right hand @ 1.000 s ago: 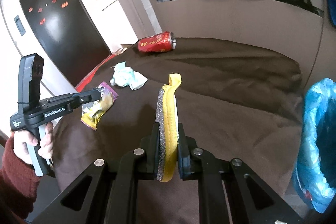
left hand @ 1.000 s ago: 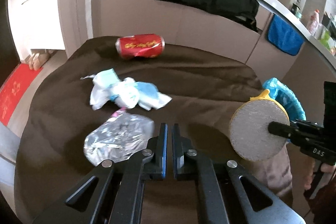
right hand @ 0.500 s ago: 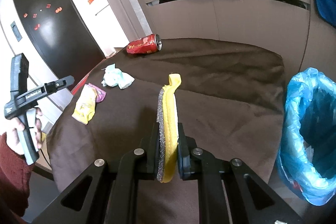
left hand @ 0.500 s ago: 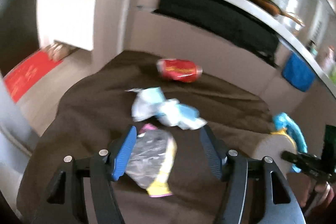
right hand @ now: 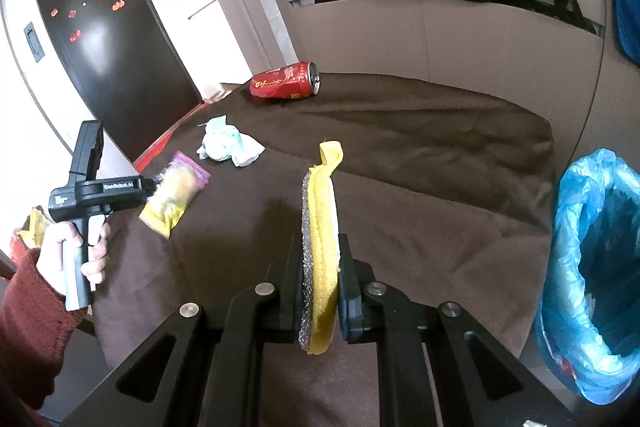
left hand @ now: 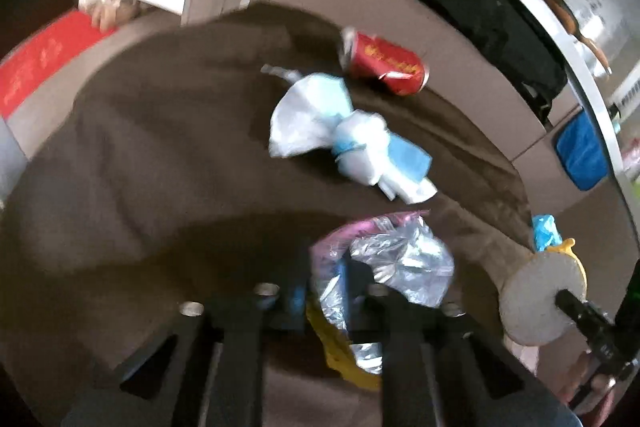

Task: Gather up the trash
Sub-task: 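Grasp the silver foil snack bag with the left tool and lift it, then carry the foil bag and sponge pad in both tools over the blue-lined bin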

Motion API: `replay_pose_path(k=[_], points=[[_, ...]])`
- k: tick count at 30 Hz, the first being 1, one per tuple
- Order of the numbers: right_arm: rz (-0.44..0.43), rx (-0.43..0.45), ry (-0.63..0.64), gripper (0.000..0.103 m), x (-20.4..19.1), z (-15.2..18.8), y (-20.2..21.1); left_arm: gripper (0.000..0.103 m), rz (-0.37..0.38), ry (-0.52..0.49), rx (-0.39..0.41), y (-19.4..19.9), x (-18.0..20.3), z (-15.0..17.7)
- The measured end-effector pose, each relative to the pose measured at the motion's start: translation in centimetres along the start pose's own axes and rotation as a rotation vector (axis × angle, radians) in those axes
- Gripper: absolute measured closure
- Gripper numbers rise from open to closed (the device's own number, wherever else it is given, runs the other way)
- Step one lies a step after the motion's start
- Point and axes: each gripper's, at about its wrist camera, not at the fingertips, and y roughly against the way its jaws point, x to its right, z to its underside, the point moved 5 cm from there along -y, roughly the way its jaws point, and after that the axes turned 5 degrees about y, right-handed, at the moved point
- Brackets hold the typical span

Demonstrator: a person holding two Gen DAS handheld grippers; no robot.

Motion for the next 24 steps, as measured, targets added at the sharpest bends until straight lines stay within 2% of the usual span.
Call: replay_pose_path(k=[5, 10, 17, 24], points=[[0.016, 0.009, -0.006, 0.090, 0.0, -0.2, 0.2, 0.095, -0.020, -0.070, 0.082, 2.4, 2.6, -0.2], [0.025, 0.023, -0.029, 0.090, 0.9, -0.1, 0.6, 0.095, -0.035, -0.142, 0.094, 3.6, 5.8, 0.4], [0.063, 0.060, -0.050, 0.090, 2.6, 0.4, 3.1, 0.095, 0.031, -0.266, 0.060, 3.0, 13.1, 2.9], [0.140, 0.098, -0.117, 0.090, 7.3, 2.5, 7.2, 0.095, 0.114, -0.369, -0.012, 0.6, 21.8, 6.2]])
